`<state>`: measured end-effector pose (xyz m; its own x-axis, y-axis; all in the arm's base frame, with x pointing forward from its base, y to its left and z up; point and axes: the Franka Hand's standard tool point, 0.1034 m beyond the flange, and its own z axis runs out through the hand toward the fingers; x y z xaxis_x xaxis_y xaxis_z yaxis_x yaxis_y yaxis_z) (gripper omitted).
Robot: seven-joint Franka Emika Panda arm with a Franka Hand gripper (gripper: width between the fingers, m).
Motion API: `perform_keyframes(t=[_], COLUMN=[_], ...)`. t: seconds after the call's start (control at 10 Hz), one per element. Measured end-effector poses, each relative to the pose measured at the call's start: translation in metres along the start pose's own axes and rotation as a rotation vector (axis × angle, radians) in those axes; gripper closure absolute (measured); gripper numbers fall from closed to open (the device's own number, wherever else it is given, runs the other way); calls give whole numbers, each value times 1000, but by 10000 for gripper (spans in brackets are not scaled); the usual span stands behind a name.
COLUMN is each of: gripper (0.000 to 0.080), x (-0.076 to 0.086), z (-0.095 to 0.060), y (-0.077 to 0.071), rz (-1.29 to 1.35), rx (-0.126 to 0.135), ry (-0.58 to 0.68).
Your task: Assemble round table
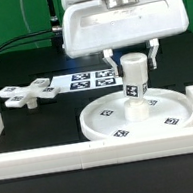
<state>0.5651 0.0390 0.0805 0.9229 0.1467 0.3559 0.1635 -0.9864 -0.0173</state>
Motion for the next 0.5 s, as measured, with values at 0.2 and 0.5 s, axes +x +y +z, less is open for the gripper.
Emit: perform_keyframes(t=[0.2, 0.5], gripper=[390, 390], x=[1, 2], z=[1, 1], y=[0, 3], rz=[-1, 2], rx=[-6, -19], ry=[17, 48])
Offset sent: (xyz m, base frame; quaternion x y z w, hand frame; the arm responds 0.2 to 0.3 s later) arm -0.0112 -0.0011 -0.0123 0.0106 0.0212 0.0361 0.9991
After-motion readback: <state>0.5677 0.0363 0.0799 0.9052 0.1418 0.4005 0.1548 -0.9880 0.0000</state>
